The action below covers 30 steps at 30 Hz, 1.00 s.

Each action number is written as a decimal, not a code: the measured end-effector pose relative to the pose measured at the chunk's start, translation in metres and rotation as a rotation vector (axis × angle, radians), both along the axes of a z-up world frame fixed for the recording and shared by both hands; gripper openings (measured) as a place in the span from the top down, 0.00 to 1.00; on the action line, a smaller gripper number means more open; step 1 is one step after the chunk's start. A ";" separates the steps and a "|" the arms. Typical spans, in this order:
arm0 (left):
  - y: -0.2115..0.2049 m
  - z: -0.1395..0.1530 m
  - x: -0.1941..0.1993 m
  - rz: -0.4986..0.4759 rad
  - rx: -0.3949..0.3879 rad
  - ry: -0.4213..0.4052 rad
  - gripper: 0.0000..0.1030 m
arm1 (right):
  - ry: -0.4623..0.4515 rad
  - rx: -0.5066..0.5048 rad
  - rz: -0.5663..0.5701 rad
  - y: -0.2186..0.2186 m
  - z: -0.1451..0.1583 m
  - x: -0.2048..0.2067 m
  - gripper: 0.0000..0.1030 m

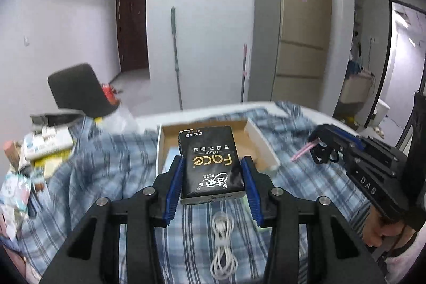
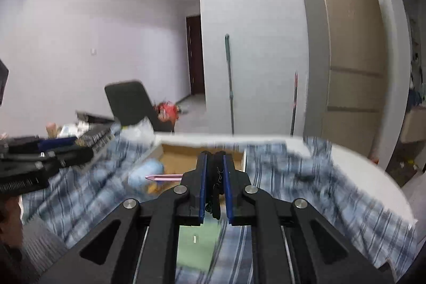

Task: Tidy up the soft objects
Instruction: 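Carry the tissue packet and hair ties into the box and open both grippers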

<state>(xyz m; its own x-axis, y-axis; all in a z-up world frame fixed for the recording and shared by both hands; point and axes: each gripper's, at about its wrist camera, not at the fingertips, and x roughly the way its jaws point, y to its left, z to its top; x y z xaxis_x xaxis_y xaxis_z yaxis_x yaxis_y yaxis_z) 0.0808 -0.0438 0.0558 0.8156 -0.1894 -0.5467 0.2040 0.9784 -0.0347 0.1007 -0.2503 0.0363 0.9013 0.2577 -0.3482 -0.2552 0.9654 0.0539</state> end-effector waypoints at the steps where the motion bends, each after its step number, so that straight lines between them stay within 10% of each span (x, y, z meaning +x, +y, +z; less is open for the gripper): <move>1: -0.001 0.007 0.004 -0.006 -0.003 -0.017 0.56 | -0.018 -0.003 -0.008 0.002 0.007 0.003 0.90; 10: -0.010 0.015 0.067 0.037 -0.021 -0.069 0.55 | -0.001 0.032 -0.051 0.016 0.009 0.063 0.90; 19: -0.016 -0.048 0.112 -0.022 0.012 0.048 0.55 | 0.309 0.029 0.023 0.018 -0.071 0.112 0.90; 30: -0.017 -0.102 0.139 -0.042 0.051 0.149 0.54 | 0.416 0.006 0.039 0.023 -0.109 0.135 0.90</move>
